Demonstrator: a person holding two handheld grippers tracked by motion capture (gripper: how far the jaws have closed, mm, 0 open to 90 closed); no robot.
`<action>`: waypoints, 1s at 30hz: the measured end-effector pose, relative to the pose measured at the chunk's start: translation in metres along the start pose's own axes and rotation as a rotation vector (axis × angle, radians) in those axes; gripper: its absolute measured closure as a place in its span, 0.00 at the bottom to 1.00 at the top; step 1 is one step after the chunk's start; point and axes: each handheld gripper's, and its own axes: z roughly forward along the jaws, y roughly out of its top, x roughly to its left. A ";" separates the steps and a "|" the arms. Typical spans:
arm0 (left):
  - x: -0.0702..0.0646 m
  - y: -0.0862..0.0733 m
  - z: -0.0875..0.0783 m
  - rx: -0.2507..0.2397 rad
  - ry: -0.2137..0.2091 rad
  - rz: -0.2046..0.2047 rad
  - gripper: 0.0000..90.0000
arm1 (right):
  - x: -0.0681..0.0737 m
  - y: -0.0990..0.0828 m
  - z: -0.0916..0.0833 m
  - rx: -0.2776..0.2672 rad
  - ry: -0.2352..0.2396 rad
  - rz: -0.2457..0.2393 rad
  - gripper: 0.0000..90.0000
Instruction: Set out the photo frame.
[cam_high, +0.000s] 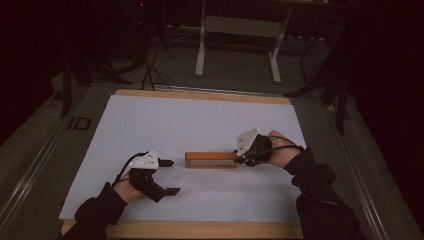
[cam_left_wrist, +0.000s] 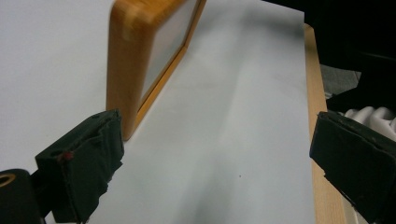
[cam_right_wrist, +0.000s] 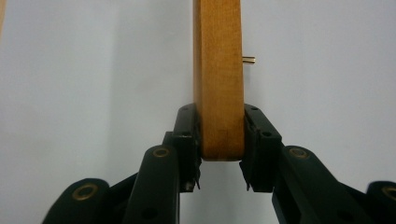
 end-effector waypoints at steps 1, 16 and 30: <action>0.000 0.000 0.000 -0.002 -0.001 0.001 0.04 | -0.003 0.000 0.000 -0.002 0.009 0.012 0.77; 0.001 -0.004 0.002 -0.008 0.009 -0.002 0.04 | -0.041 -0.002 0.009 0.001 0.085 0.137 0.75; 0.004 -0.008 0.004 -0.008 0.028 -0.010 0.04 | -0.058 -0.007 0.015 -0.030 0.094 0.210 0.73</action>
